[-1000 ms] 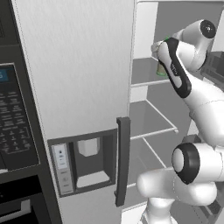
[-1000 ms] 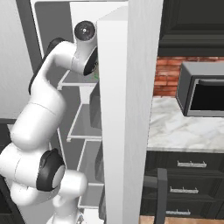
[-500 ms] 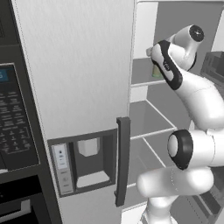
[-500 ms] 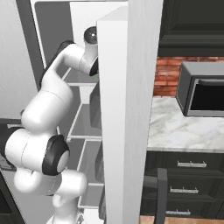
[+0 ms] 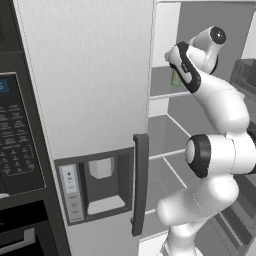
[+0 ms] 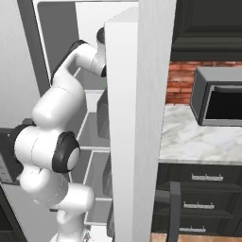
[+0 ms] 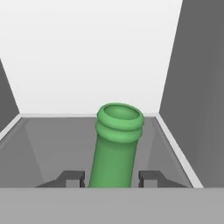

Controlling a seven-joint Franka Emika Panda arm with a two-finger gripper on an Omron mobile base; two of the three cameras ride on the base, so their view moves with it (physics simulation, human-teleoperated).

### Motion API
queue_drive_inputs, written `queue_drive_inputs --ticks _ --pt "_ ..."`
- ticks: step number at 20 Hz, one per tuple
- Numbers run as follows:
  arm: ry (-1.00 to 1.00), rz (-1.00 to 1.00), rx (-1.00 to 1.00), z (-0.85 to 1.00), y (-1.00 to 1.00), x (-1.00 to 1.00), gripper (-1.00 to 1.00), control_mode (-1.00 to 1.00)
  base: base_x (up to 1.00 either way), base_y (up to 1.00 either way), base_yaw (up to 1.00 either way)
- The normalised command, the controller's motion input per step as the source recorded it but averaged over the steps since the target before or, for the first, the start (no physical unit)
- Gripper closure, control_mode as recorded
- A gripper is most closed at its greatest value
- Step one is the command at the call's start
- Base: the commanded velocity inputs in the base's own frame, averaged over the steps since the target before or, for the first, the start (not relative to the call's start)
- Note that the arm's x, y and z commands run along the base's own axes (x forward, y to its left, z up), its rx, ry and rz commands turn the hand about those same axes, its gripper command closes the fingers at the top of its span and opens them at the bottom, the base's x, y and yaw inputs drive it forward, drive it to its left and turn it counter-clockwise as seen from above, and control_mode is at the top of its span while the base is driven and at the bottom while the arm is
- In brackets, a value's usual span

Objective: Place the beers on the top shelf of the fridge to keep them out of children's reach, and place the potato on lower shelves for easy access.

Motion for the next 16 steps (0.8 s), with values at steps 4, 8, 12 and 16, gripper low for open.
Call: queue_drive_inputs --ticks 4,8,12,16 --pt "0.0 0.0 0.0 -0.17 0.0 0.48 1.0 -1.0 0.0 0.0 0.0" --pt "0.0 0.0 0.0 -0.09 0.0 0.36 -1.0 -1.0 0.0 0.0 0.0" --pt "-0.07 0.02 -0.03 -0.01 0.01 0.01 -1.0 -1.0 0.0 0.0 0.0" --pt "-0.11 0.03 -0.05 0.0 0.03 -0.06 -1.0 -1.0 0.0 0.0 0.0"
